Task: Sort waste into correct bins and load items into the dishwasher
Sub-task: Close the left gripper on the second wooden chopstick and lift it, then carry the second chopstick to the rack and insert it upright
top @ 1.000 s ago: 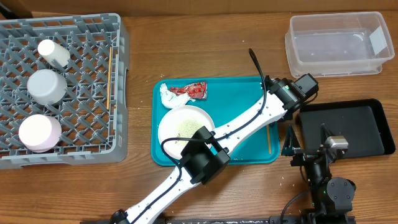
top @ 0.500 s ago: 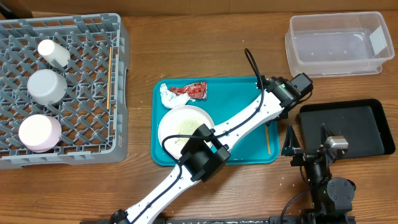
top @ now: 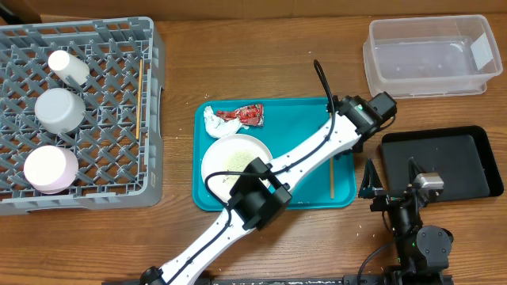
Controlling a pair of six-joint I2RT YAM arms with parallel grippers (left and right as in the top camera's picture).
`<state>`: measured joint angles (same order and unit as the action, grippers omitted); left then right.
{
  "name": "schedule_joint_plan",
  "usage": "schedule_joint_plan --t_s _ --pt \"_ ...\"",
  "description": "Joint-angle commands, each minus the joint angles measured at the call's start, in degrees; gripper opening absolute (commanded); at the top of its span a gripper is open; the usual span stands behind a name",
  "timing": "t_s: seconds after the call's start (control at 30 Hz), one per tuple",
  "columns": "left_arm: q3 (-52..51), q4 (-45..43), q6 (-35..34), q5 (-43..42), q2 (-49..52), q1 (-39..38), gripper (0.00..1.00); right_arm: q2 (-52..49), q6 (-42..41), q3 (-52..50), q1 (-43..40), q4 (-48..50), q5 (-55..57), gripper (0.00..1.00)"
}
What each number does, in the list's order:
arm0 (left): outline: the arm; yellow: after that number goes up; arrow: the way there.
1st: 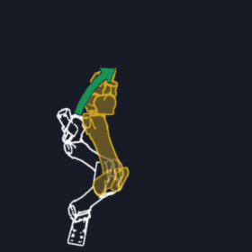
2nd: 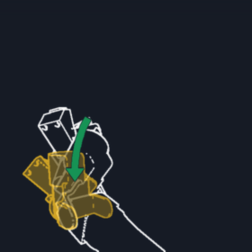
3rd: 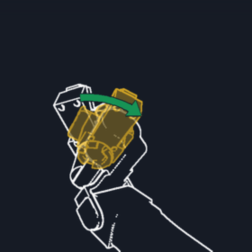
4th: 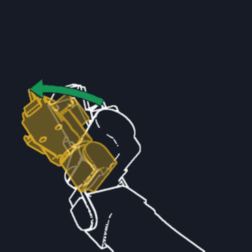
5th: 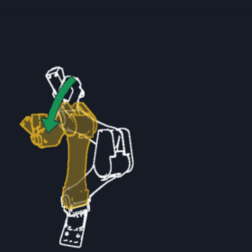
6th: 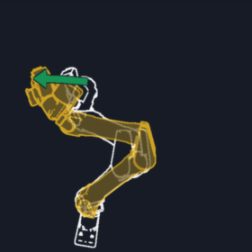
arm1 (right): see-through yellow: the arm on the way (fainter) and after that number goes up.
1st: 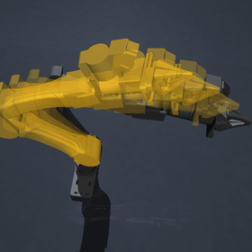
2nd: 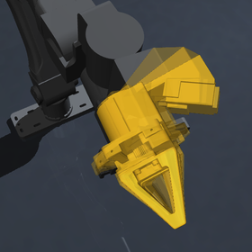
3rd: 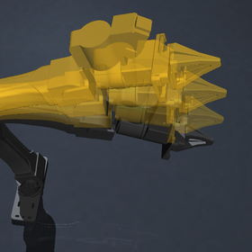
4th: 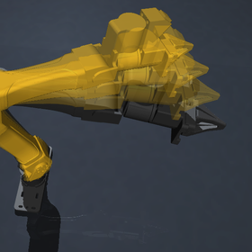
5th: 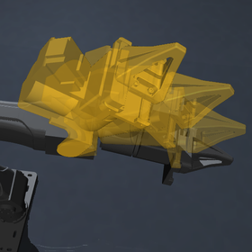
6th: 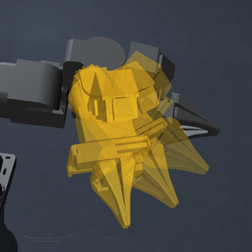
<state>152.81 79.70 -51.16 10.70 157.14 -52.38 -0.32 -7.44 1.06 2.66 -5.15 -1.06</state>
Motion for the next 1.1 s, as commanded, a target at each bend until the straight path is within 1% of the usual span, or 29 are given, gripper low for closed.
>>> schedule_joint_plan --t_s 0.0,0.1,0.23,0.3,0.33,0.37,0.4,0.47,0.5,0.57,0.6,0.67,0.7,0.73,0.9,1.0,1.07 --pt "6.4 4.0 8.5 2.1 -2.4 4.3 0.04 0.2 0.2 -0.6 -0.1 0.3 0.4 1.00" --pt "11.1 9.0 13.7 6.0 -4.8 8.0 0.04 0.2 0.2 -0.6 -0.1 0.3 0.4 1.00" --pt "15.9 15.5 17.1 11.8 -9.0 14.7 0.04 0.2 0.2 -0.6 -0.1 0.3 0.4 1.00" --pt "17.1 17.1 18.6 14.5 -11.0 18.1 0.04 0.2 0.2 -0.6 -0.1 0.3 0.4 1.00" --pt "17.5 17.1 20.5 15.8 -12.1 20.2 0.04 0.2 0.2 -0.6 -0.1 0.3 0.4 1.00" --pt "17.6 17.1 22.8 16.5 -13.1 22.4 0.04 0.2 0.2 -0.6 -0.1 0.3 0.4 1.00" --pt "17.6 17.0 26.6 17.0 -14.8 26.4 0.04 0.2 0.2 -0.6 -0.1 0.3 0.4 1.00" --pt "17.6 16.4 31.1 16.9 -15.9 30.6 0.04 0.2 0.2 -0.6 -0.1 0.3 0.4 1.00" --pt "17.6 15.6 37.3 16.7 -16.2 34.7 0.04 0.2 0.2 -0.6 -0.1 0.3 0.4 1.00" --pt "17.6 15.4 42.6 16.2 -16.1 38.6 0.04 0.2 0.2 -0.6 -0.1 0.3 0.4 1.00" --pt "17.6 15.6 46.2 14.4 -15.9 42.7 0.04 0.2 0.2 -0.6 -0.1 0.3 0.4 1.00" --pt "17.1 15.1 47.4 10.1 -15.9 46.6 0.04 0.2 0.2 -0.6 -0.1 0.3 0.4 1.00" --pt "17.0 14.0 49.6 4.3 -15.9 50.4 0.04 0.2 0.2 -0.6 -0.1 0.3 0.4 1.00" --pt "16.8 13.2 51.5 0.7 -15.9 52.3 0.04 0.2 0.2 -0.6 -0.1 0.3 0.4 1.00" --pt "16.7 12.6 62.1 -18.9 -15.9 60.2 0.04 0.2 0.2 -0.6 -0.1 0.3 0.4 1.00" --pt "16.7 12.6 64.5 -25.5 -15.9 63.4 0.04 0.2 0.2 -0.6 -0.1 0.3 0.4 1.00" --pt "16.4 12.6 64.5 -27.2 -15.9 65.1 0.04 0.2 0.2 -0.6 -0.1 0.3 0.4 1.00"
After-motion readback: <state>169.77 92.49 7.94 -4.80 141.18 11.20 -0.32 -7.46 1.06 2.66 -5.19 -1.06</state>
